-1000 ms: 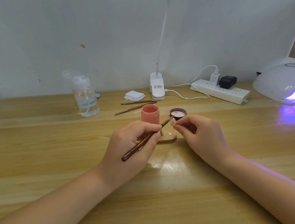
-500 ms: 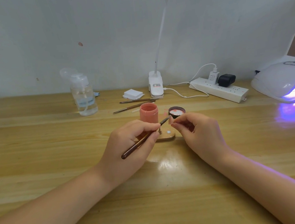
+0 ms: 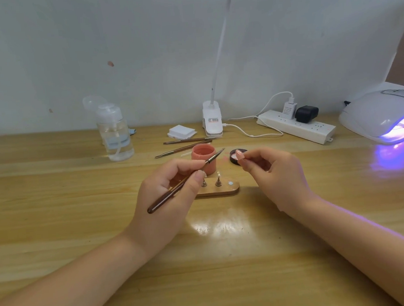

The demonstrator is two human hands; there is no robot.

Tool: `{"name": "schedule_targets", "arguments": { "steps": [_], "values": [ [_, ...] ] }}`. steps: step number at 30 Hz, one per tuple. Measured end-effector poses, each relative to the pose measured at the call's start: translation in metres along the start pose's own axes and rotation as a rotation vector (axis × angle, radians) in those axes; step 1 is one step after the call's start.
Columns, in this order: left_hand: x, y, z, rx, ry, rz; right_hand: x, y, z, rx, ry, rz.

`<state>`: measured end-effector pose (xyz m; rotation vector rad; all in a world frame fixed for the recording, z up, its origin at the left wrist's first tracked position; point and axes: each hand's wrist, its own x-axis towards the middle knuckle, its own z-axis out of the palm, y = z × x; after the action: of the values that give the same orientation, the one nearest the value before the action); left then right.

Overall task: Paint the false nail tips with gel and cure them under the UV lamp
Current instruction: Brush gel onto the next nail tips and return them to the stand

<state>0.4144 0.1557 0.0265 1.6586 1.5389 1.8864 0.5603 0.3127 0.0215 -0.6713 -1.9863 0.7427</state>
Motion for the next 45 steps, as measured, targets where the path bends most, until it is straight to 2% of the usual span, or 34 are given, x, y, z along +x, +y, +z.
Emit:
{"name": "schedule_targets", "arguments": {
  "steps": [5, 12, 20, 24, 29, 35, 39, 45],
  "values": [
    [0.001, -0.001, -0.001, 0.017, 0.025, 0.006, 0.001, -0.001, 0.014, 0.119, 0.0, 0.023],
    [0.0, -0.009, -0.001, 0.127, 0.008, -0.025, -0.002, 0.004, 0.019, 0.059, 0.036, -0.101],
    [-0.003, -0.006, -0.002, 0.17, -0.023, -0.036, -0.001, 0.007, 0.02, 0.043, 0.029, -0.105],
    [-0.002, -0.002, -0.003, 0.206, 0.012, 0.006, -0.002, 0.006, 0.02, 0.055, 0.031, -0.106],
    [-0.002, -0.004, -0.001, 0.25, 0.02, -0.026, -0.003, 0.007, 0.02, 0.054, 0.023, -0.109],
    [-0.004, -0.003, -0.002, 0.209, -0.011, -0.025, -0.003, 0.007, 0.02, 0.103, 0.015, -0.039],
    [-0.002, -0.004, 0.0, 0.212, 0.018, -0.047, -0.003, 0.005, 0.019, 0.119, 0.002, -0.038],
    [-0.004, -0.005, -0.001, 0.213, -0.043, -0.03, -0.002, 0.007, 0.02, 0.074, 0.007, -0.062]
  ]
}}
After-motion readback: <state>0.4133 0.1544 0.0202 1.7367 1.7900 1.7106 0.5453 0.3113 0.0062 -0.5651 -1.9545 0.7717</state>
